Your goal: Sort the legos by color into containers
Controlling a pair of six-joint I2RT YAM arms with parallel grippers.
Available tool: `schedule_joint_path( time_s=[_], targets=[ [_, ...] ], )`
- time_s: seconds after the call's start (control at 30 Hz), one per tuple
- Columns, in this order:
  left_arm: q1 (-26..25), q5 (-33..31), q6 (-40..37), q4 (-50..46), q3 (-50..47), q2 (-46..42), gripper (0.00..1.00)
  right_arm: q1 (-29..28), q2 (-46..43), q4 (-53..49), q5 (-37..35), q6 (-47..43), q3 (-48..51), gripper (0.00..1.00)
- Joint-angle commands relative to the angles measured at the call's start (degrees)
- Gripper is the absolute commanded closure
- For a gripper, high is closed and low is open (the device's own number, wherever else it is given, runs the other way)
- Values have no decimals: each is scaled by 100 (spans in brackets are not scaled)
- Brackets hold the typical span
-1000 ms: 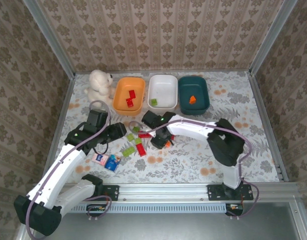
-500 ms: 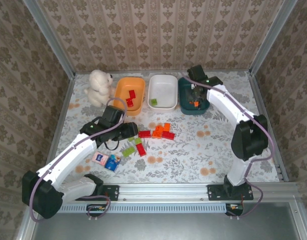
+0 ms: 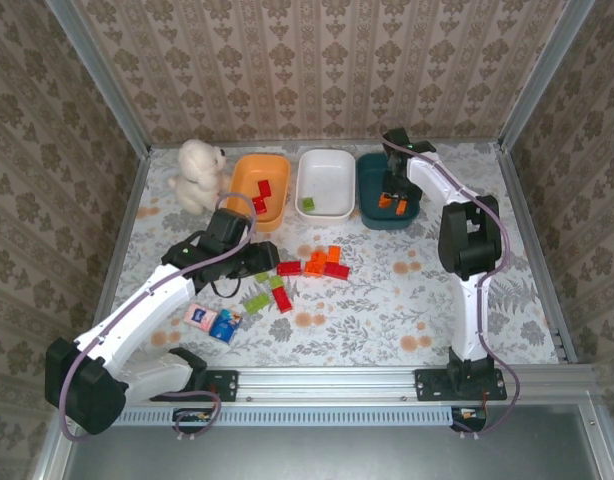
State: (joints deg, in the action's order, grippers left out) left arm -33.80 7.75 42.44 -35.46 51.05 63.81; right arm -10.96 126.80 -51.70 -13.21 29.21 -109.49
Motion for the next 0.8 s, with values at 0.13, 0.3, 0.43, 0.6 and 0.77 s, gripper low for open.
schedule_joint_path(
  time_s=[0.13,0.3,0.43,0.6,0.77],
  targets=[
    [-104,99,-273,-53,126,16,39,31,373,-378,143,357,-396,67],
    [-175,108,-344,-263,64,66,39,16,390,-500,136,366,-608,51],
    [-187,-27,-250,-377,83,-54,38,7,140,-554,126,268,-880,39],
    [-180,-250,-378,-527,497,-153,38,-167,-600,-360,91,16,-1054,37],
    [-196,-171,-696,-689,1023,196,38,-617,-2171,708,40,-332,155,37]
  ],
)
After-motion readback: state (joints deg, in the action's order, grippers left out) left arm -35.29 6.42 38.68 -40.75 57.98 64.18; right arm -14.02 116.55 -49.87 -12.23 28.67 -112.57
